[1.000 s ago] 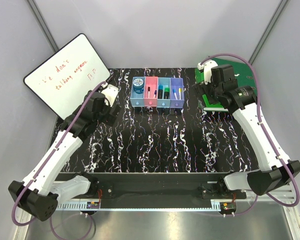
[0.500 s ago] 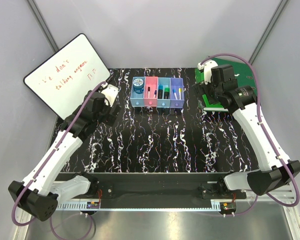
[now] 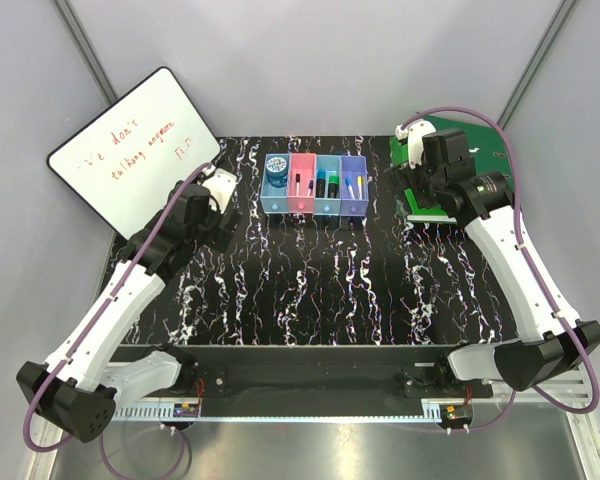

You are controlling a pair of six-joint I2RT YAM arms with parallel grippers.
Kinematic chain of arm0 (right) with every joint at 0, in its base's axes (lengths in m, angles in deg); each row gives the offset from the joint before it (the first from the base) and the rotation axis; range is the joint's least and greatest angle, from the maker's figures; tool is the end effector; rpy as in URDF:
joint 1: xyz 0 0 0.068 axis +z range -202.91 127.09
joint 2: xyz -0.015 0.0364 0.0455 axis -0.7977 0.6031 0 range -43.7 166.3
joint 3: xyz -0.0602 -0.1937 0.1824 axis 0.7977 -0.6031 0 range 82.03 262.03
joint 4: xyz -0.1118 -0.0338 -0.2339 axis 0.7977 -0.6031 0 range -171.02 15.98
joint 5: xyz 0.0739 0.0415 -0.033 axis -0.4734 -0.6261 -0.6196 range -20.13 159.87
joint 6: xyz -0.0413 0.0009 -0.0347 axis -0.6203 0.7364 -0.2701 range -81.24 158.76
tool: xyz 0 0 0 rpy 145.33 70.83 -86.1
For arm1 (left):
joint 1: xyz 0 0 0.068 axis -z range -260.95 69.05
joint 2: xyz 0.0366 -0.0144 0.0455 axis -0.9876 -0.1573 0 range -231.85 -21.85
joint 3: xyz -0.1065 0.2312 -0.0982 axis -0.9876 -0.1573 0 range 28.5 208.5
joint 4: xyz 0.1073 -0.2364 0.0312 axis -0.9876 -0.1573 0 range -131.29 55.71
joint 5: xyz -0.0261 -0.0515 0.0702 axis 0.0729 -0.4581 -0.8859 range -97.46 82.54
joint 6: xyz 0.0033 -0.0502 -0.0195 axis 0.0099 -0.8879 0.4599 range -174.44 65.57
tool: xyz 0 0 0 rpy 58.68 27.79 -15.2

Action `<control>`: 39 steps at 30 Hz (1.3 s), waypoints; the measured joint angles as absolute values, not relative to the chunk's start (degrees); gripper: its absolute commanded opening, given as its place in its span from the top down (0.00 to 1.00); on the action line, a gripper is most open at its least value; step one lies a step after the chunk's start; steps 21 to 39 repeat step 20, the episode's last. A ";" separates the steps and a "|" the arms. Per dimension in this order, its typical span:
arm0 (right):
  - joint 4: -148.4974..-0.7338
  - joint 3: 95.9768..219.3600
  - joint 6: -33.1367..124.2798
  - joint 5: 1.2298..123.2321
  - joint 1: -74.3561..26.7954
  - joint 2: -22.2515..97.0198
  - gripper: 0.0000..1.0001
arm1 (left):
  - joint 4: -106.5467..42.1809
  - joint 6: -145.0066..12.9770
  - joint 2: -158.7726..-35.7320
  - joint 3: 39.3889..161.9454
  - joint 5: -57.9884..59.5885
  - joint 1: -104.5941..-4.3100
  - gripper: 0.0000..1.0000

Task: Sort the stationery into containers
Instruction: Reset both arms

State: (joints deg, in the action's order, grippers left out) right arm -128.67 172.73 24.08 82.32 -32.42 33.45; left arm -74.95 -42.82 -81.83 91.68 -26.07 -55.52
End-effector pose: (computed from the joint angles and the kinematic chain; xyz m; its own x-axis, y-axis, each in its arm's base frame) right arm 0.2532 0.0864 0.4150 -0.5476 -0.4688 -0.6931 -0.3395 0.8816 -0.3280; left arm 0.1988 -0.0820 0.3501 -0.5022 0.4501 -0.7383 0.2853 0.8923 0.3499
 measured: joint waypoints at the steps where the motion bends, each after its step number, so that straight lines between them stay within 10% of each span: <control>1: -128.65 172.73 24.12 82.34 -32.42 33.45 0.00 | -74.95 -42.88 -81.83 91.68 -26.07 -55.52 0.01; 39: -127.93 172.73 24.25 82.30 -32.42 33.45 0.00 | -74.95 -43.10 -81.85 91.76 -26.12 -55.52 0.01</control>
